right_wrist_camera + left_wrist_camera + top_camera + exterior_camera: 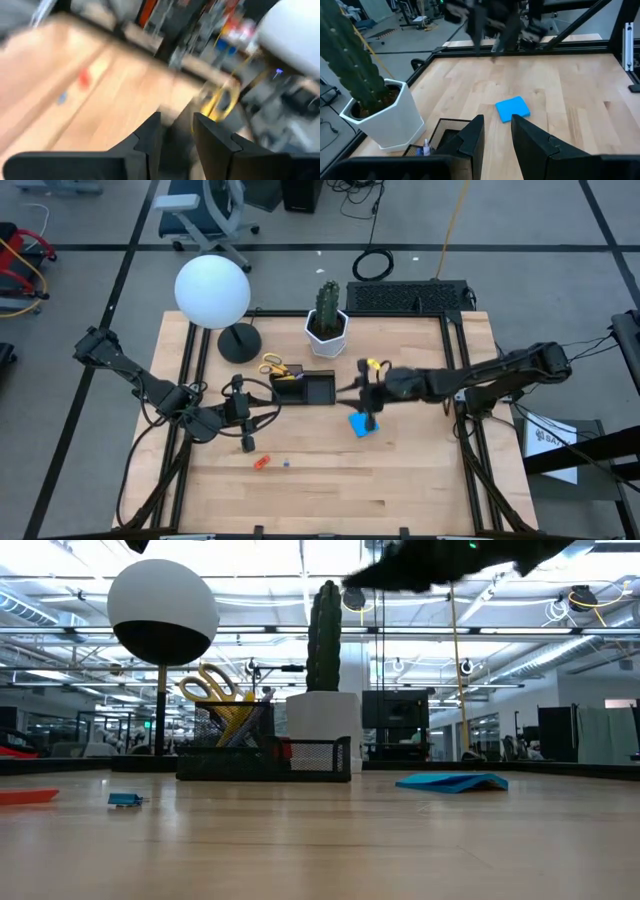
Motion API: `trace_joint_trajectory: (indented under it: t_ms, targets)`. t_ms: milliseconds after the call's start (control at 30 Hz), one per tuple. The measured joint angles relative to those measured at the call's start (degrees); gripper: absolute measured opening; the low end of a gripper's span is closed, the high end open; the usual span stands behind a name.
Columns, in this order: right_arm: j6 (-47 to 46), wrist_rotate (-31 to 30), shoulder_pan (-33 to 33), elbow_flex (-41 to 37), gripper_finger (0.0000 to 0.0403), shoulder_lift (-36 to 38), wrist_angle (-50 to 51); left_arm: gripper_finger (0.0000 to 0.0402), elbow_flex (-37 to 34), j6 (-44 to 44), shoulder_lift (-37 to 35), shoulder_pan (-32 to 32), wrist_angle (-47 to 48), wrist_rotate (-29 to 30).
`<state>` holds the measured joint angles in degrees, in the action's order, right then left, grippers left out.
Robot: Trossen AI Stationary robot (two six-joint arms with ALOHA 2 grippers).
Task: Pick and place office supplies into organizer
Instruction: Put the note pads into the desk organizer
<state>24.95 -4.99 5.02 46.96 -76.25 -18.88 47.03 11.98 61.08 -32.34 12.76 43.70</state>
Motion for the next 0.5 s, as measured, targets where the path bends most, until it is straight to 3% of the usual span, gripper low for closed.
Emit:
trace_joint_trajectory:
  t_ms: [167,500]
  targets:
    - [-0.18,-11.78,6.78,-0.02,0.0107,-0.07,15.06,0.0104,0.0,0.01,0.0,0.0,0.49,-0.16]
    - [-4.2,-32.77,22.56,0.0,0.0106,-0.07,25.3,0.0104,0.0,0.16,0.0,0.0,0.71,-0.15]
